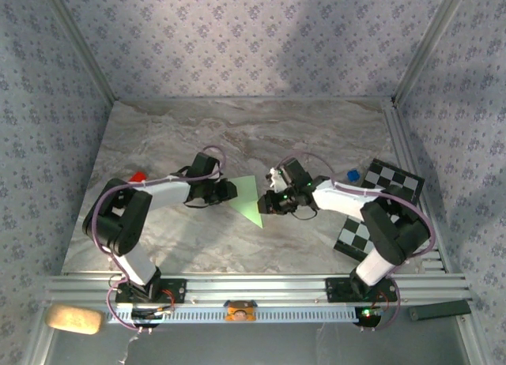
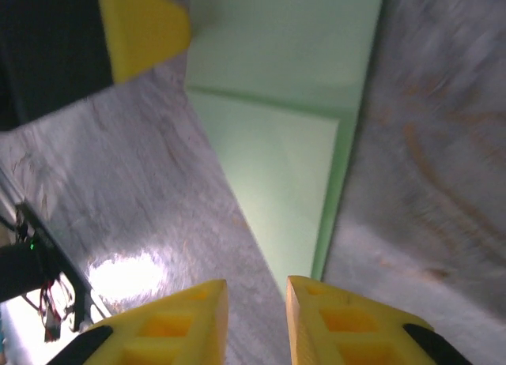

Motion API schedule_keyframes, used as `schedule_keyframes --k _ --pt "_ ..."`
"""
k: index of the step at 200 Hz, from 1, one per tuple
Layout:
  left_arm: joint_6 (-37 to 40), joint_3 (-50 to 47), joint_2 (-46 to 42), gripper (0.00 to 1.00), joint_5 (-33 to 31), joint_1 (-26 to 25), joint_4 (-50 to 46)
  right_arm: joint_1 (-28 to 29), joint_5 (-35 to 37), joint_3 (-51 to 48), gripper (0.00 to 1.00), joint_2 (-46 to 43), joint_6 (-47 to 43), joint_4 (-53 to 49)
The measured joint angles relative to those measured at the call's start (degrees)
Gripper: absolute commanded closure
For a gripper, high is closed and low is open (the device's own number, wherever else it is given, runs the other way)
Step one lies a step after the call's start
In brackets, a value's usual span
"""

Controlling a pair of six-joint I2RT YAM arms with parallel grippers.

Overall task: Fold a paper plane with a square sheet of paper (pick it up from the middle)
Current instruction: Third fold the triangle at the center of the table, then fourth fold the wing at the center of the table.

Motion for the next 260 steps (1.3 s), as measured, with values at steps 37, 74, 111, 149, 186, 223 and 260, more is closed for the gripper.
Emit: schedule_keyframes --k 37,74,111,149,186,223,260 --pt "-1.64 0.0 -3.17 0.61 -2.05 -0.31 -0.31 -1.99 0.2 2.49 0.69 4.22 -0.72 0.02" --pt "-2.08 -0.02 -4.68 0.56 -3.85 -0.31 -1.36 -2.01 -2.86 3.98 0.7 8.66 -0.7 0.83" --pt "-2.47 -0.02 -4.68 0.55 -4.26 -0.28 -1.97 -2.01 -4.22 6.64 0.71 11.23 -0.96 0.85" --pt "-3.04 -0.02 -4.68 0.55 -4.22 0.09 -1.97 -2.01 -4.59 7.82 0.72 11.85 -1.2 0.79" --pt "-3.54 -0.17 -4.83 0.55 -4.22 0.68 -1.88 -2.01 -4.33 7.93 0.72 11.93 -1.2 0.59" --pt "-4.37 -0.48 -4.98 0.55 -4.24 1.62 -1.51 -2.38 -4.13 7.93 0.72 12.04 -1.2 0.59" --pt "-5.7 -2.75 -7.13 0.55 -4.42 2.51 -1.09 -2.38 -4.15 8.04 0.73 13.25 -1.18 0.55"
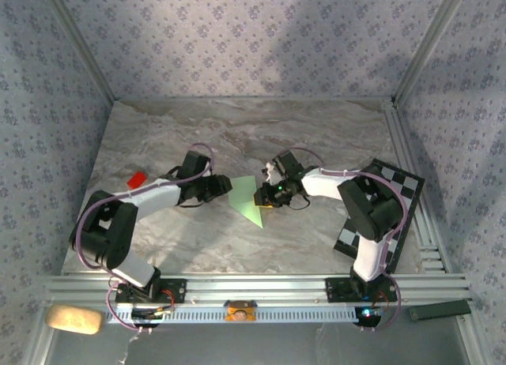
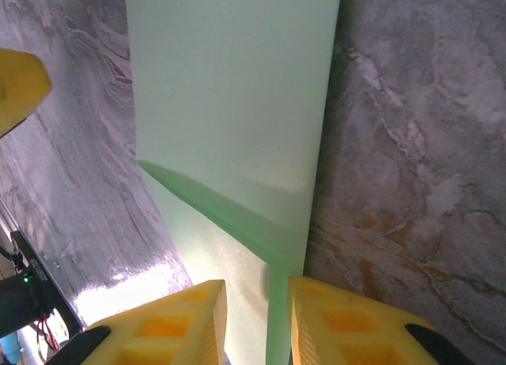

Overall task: Fold a paper plane with a square sheet of paper (pick it up from the middle)
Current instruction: Fourth fold the wing at the center of the table.

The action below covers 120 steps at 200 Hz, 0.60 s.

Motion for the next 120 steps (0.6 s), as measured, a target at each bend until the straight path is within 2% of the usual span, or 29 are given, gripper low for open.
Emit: schedule_keyframes --k 120 --pt "-2.34 -1.36 -1.05 0.55 0.48 1.07 1.38 -0.17 -0.02 0.02 0.8 0.17 -0.46 -0.35"
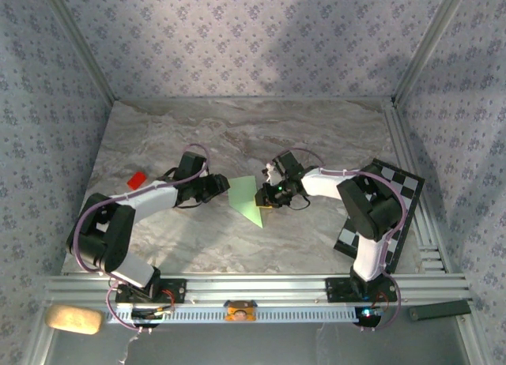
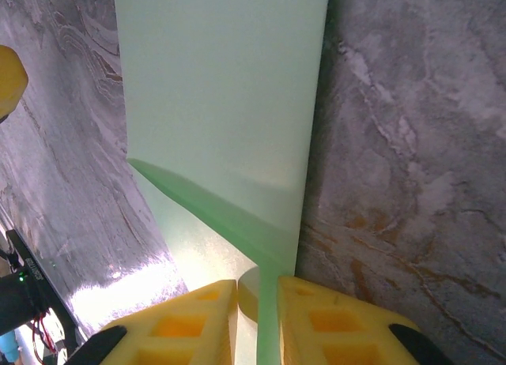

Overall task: Fold a paper plane with a square sheet of paper (pick it up from the middle)
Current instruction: Fourth fold the wing at the center of the table.

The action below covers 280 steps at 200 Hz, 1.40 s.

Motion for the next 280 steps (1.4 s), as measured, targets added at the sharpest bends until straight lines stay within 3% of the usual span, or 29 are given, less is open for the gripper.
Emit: schedule_keyframes --k 150,234,280 --pt "-0.04 3.15 4.57 0.53 3.67 0.66 -0.63 -0.74 -0.74 -0.44 1.0 -3.37 -0.44 -0.11" --pt "0.0 5.35 9.88 0.52 9.79 1.03 -0.44 -2.99 -3.5 -3.5 1.0 -4.15 1.14 4.83" --pt "-0.48 5.84 11.47 0.61 11.85 1.03 0.72 -3.04 -3.76 -4.28 1.0 -4.17 1.6 5.9"
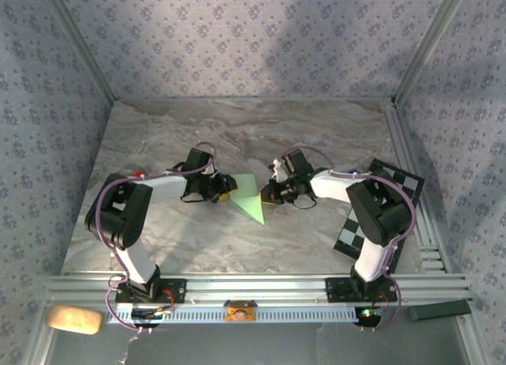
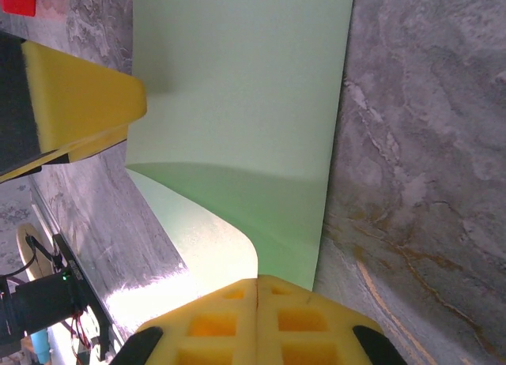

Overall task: Fold a paper plane with a square sheet of paper (pick it up from the middle)
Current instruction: Fourth fold the wing at the center of the table.

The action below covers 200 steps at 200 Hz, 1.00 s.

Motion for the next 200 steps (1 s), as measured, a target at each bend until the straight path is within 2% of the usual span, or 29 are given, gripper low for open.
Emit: schedule_keyframes --k 47,91,112,125,153,200 --pt "-1.18 0.42 0.59 0.72 1.46 0.0 1.99 -0.07 -0.13 -0.17 1.0 -0.37 0.0 0.2" --pt "-1.66 1.66 1.4 0.88 1.92 0.0 3.19 -0.07 -0.11 -0.7 1.0 -0.57 0.0 0.26" --pt "-2.82 1.66 1.88 0.93 1.6 0.0 3.96 -0.07 0.46 -0.68 0.94 -0.63 -0.02 0.04" --pt "-3.91 1.64 1.88 0.95 0.92 0.0 4.85 -0.02 1.92 -0.68 0.85 -0.94 -0.33 -0.9" --pt "-6.75 0.76 1.01 0.97 -2.05 -0.55 6.69 0.68 7.63 -0.7 0.76 -3.65 -1.99 -4.09" --pt "-13.2 -1.49 -2.47 0.96 -8.52 -5.07 9.42 3.21 18.25 -2.69 0.73 -12.04 -5.27 -5.46"
